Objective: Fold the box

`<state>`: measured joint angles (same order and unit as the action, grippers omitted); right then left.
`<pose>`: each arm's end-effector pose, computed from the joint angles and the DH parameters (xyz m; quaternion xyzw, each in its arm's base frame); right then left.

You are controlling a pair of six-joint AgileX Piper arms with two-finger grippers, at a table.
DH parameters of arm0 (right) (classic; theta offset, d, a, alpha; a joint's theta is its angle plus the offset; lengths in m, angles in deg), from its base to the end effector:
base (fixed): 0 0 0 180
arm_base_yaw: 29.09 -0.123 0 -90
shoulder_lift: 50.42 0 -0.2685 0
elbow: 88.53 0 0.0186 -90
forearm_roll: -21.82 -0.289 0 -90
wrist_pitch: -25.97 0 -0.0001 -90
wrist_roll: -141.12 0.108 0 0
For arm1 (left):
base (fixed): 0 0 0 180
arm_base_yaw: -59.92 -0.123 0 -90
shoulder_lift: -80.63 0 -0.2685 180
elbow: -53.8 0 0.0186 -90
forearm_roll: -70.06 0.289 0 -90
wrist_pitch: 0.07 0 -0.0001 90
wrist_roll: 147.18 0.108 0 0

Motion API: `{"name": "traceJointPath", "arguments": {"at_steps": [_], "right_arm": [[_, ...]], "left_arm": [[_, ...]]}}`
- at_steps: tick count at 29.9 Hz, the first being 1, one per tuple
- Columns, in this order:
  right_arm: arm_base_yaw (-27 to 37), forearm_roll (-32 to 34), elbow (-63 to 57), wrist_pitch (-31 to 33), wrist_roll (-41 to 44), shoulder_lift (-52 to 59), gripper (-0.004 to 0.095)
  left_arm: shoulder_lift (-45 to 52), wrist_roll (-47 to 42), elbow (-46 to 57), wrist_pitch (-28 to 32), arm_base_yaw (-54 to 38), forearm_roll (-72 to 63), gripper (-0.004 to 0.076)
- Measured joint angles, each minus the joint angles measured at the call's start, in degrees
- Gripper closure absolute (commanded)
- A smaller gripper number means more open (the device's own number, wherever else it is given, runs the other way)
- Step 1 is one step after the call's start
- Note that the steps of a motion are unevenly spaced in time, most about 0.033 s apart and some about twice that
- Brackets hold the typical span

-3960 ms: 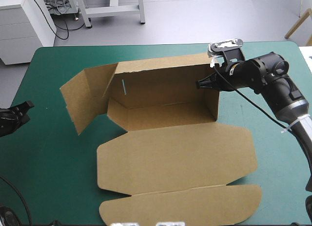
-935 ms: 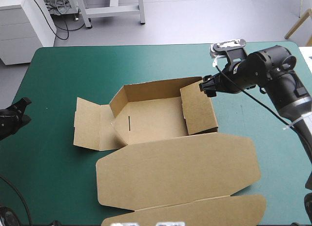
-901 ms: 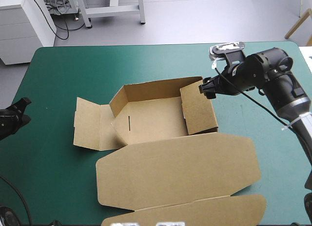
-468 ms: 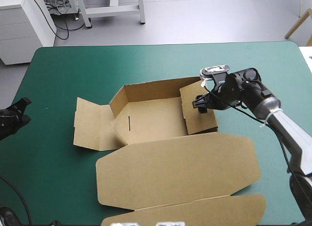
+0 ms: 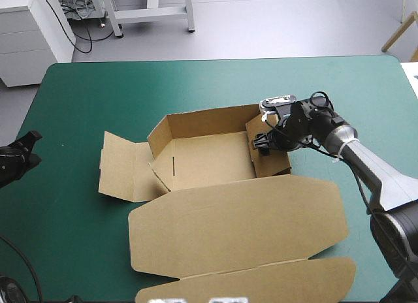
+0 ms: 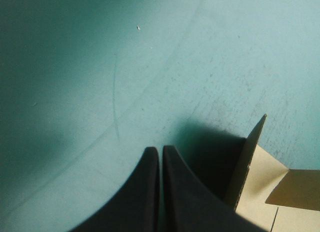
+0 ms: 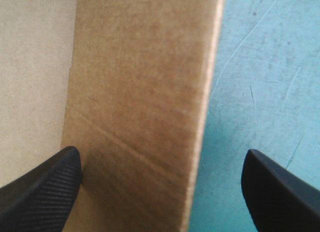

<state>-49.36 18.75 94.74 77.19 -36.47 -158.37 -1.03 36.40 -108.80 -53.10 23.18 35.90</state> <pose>0.3840 0.1466 0.2247 -0.1399 0.9676 0.0645 0.1999 0.2712 0.1419 0.2807 -0.3748 0.8563 -0.1743 0.3096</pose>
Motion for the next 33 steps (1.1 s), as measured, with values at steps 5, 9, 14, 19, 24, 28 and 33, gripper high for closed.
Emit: {"name": "traceJointPath", "arguments": {"at_steps": [5,9,14,19,24,28,33], "right_arm": [[0.00,-0.54,0.00,-0.02,-0.72,-0.04,0.0615],[0.00,-0.60,0.00,0.07,-1.26,-0.04,0.0916],[0.06,-0.37,0.62,0.32,-1.67,-0.11,0.0926],[0.06,0.05,5.84,5.17,-2.41,-0.50,0.0927],[0.06,0.43,15.18,12.23,-5.02,-0.25,0.0927],[0.06,0.49,19.98,15.38,-6.08,1.39,0.0927],[0.01,0.29,21.58,16.49,-6.24,4.36,0.0927]], "left_arm": [[0.00,0.00,0.00,0.00,0.00,0.14,0.0717],[0.00,0.00,0.00,0.00,0.00,0.76,0.0717],[0.00,0.95,0.00,0.00,0.00,0.93,0.0717],[0.00,6.25,0.00,0.48,0.00,0.84,0.0717],[0.00,11.17,0.00,2.43,0.00,0.84,0.0717],[0.00,15.41,0.06,3.30,0.00,1.01,0.0717],[0.00,16.34,0.20,5.13,0.00,1.01,0.0717]]}}
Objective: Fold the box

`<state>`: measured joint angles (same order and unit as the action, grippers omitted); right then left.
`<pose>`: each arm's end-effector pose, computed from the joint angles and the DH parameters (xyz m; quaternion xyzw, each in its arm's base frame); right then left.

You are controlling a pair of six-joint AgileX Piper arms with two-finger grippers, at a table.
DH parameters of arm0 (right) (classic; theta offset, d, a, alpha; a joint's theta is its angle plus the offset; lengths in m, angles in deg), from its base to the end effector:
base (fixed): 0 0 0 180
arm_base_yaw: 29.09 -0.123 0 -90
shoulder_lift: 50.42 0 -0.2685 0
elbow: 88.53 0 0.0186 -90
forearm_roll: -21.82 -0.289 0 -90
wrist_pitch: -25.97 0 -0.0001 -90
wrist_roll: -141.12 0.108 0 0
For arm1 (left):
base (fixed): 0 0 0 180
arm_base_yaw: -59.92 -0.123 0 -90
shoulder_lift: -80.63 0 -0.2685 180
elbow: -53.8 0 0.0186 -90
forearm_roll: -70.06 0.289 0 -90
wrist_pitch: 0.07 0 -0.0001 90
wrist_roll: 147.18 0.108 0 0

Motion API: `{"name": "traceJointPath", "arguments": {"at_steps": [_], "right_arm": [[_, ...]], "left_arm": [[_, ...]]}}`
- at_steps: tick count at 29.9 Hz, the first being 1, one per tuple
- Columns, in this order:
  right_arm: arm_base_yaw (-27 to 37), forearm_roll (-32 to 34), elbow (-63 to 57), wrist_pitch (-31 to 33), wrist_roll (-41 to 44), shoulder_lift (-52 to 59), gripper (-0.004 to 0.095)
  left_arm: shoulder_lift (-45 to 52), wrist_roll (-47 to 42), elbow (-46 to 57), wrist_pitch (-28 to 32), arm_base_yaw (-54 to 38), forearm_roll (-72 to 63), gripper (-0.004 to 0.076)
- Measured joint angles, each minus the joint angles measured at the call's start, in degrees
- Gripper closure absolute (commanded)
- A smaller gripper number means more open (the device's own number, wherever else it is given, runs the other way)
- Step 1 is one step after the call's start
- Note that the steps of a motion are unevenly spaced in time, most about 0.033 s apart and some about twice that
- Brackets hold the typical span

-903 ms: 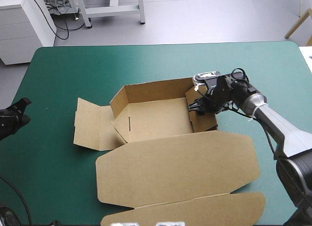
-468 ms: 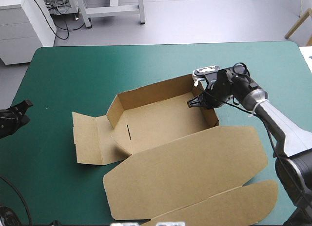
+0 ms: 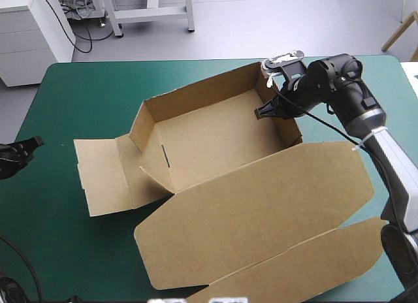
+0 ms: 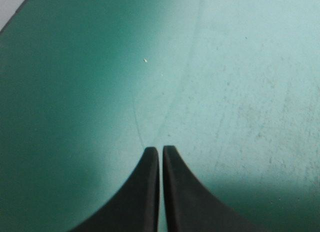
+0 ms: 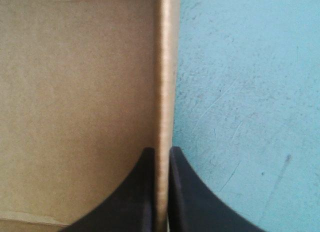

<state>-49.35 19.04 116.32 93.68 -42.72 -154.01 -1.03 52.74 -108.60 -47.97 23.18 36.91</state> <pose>0.3759 0.1439 0.3687 -0.1975 0.9366 0.0651 0.2821 0.2745 0.1502 0.2826 -0.2568 0.8914 -0.0977 0.3605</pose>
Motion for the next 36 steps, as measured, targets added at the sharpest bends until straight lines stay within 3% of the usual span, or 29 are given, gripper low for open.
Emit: {"name": "traceJointPath", "arguments": {"at_steps": [4,11,13,25,30,36], "right_arm": [[0.00,-0.24,0.17,0.58,-0.17,1.40,0.0927],[0.00,-1.97,0.78,0.36,-1.14,2.32,0.0927],[0.00,-3.85,1.76,0.23,-1.99,2.72,0.0927],[0.26,-13.80,7.77,0.16,-5.03,4.34,0.0927],[0.32,-15.67,7.77,-0.47,-6.28,4.34,0.0927],[0.84,-16.54,7.77,-2.97,-6.40,4.34,0.0927]], "left_arm": [[0.00,0.14,0.07,0.67,0.00,0.05,0.0648],[0.00,1.85,0.07,0.67,0.00,0.80,0.0218],[0.00,2.19,0.07,0.67,0.00,1.04,0.0139],[0.00,2.39,0.46,-5.33,0.00,5.00,0.0123],[0.00,12.61,4.31,-7.10,0.00,-10.81,0.0123],[0.00,24.81,7.65,-14.91,0.00,-27.60,0.0123]]}}
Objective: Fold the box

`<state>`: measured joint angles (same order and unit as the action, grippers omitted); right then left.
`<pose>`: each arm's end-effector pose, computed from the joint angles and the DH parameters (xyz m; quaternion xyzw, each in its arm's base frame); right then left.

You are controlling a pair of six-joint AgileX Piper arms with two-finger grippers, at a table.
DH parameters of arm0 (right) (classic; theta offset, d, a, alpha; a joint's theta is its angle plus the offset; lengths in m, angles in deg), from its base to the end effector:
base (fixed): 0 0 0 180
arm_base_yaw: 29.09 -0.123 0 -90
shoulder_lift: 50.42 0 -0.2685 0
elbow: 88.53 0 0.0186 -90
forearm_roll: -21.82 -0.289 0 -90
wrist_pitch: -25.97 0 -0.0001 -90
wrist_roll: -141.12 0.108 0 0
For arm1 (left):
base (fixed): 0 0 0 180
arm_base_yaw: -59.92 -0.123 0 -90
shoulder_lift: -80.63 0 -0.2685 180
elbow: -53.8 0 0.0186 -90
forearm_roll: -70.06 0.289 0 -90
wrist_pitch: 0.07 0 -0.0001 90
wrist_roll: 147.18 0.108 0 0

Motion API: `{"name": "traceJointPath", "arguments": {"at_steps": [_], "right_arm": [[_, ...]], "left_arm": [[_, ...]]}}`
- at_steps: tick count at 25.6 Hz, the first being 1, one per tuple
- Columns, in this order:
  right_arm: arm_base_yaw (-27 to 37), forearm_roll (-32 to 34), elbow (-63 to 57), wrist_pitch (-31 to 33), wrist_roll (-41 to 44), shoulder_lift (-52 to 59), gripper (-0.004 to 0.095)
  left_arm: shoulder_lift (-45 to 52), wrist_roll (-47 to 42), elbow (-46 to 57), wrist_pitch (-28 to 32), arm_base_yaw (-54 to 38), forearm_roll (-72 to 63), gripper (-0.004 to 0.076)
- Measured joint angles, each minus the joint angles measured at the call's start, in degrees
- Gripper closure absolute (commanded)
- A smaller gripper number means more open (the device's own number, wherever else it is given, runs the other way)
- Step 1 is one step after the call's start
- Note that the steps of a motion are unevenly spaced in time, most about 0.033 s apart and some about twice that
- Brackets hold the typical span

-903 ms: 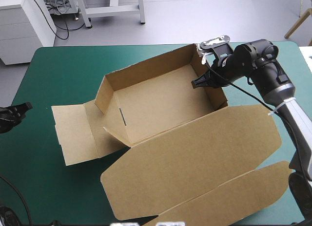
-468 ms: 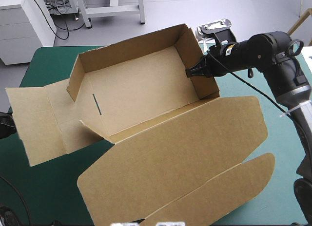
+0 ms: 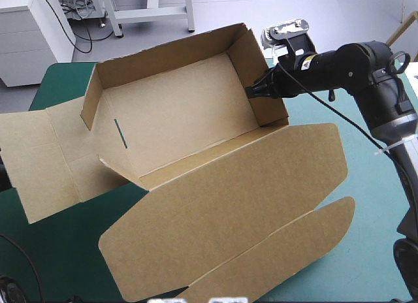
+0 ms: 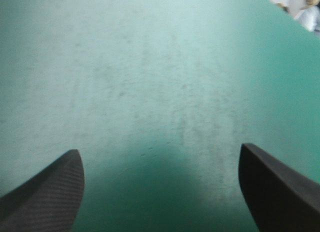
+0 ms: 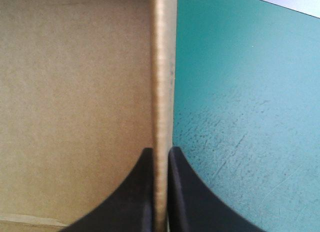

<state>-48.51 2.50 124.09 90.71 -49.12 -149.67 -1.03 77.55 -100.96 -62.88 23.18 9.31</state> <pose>0.3475 0.1568 0.4533 -0.2273 0.8692 0.1997 0.3912 0.2717 0.0982 0.2632 -0.1295 0.8704 -0.3047 0.3645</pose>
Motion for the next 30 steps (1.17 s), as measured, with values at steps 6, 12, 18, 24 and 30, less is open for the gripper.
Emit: {"name": "traceJointPath", "arguments": {"at_steps": [6,12,18,24,30], "right_arm": [[0.70,-1.32,0.00,-1.31,0.19,-0.37,0.0927],[0.85,-1.41,0.00,-2.70,0.77,-2.57,0.0927],[0.85,-0.28,-0.09,-4.91,1.18,-3.78,0.0927],[0.96,2.61,-3.56,-7.83,2.58,-4.07,0.0926],[1.03,4.91,-6.44,-10.87,3.14,-4.61,0.0925]], "left_arm": [[0.20,8.48,0.13,-5.46,0.28,-15.26,0.0123],[0.70,9.93,0.13,-5.47,5.15,-18.35,0.0123],[0.70,12.43,0.13,-5.63,10.75,-22.61,0.0123],[0.70,13.69,0.17,-4.42,15.62,-28.72,0.0123],[0.74,14.27,-3.08,-5.16,21.88,-31.04,0.0123]]}}
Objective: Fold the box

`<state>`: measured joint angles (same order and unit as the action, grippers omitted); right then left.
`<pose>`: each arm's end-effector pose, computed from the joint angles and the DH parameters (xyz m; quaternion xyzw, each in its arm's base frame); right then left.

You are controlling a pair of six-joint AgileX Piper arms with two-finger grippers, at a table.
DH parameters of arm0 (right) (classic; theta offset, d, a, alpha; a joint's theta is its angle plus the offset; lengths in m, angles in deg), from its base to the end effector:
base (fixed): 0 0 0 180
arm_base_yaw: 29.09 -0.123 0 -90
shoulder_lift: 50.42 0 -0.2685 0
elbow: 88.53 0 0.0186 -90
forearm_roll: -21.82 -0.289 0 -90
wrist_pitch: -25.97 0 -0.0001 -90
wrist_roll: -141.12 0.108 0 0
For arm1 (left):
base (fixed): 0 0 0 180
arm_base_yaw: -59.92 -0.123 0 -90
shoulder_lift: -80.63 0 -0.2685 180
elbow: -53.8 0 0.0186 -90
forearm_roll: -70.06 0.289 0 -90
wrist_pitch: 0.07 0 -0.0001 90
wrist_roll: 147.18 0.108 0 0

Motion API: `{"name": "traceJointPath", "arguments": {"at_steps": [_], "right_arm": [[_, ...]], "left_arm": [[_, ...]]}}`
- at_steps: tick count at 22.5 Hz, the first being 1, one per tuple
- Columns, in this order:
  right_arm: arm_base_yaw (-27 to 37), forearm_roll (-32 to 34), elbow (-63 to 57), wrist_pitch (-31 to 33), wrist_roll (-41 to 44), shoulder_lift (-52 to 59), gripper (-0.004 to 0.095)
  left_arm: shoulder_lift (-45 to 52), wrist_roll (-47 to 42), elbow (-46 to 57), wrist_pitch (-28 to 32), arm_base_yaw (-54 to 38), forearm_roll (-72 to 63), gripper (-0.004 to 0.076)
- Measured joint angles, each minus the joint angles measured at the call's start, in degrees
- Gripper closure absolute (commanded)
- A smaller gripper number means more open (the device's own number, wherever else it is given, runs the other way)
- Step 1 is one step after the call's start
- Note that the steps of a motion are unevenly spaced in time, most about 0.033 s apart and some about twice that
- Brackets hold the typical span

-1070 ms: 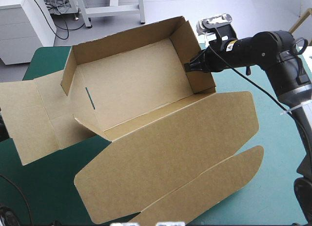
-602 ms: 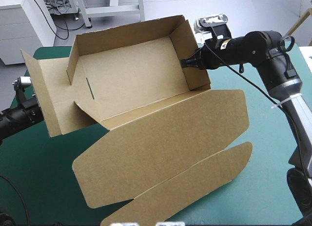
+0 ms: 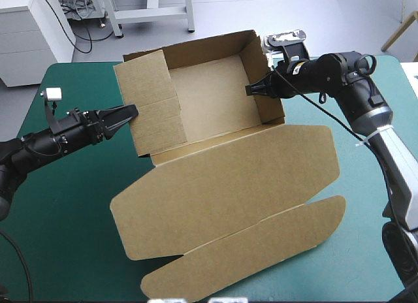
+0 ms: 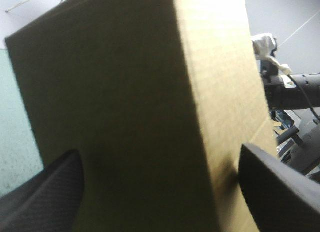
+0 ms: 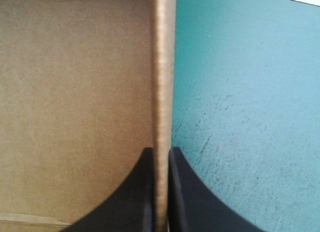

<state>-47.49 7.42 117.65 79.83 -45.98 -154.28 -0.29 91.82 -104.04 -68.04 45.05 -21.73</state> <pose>0.3944 0.1541 0.3945 -0.1744 0.8881 0.1621 0.3931 0.2996 -0.0240 0.3347 0.0599 0.7244 -0.5146 0.4548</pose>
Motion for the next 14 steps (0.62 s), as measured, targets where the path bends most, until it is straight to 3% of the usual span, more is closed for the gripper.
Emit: {"name": "traceJointPath", "arguments": {"at_steps": [4,14], "right_arm": [[0.00,0.42,0.00,-0.73,0.77,-0.06,0.0925],[-0.07,0.86,0.00,-0.78,1.49,-0.06,0.0905]], "left_arm": [[0.00,-0.98,-4.80,-0.39,1.66,-0.45,0.0123],[0.00,-3.93,-5.46,-0.68,2.24,4.48,0.0123]]}}
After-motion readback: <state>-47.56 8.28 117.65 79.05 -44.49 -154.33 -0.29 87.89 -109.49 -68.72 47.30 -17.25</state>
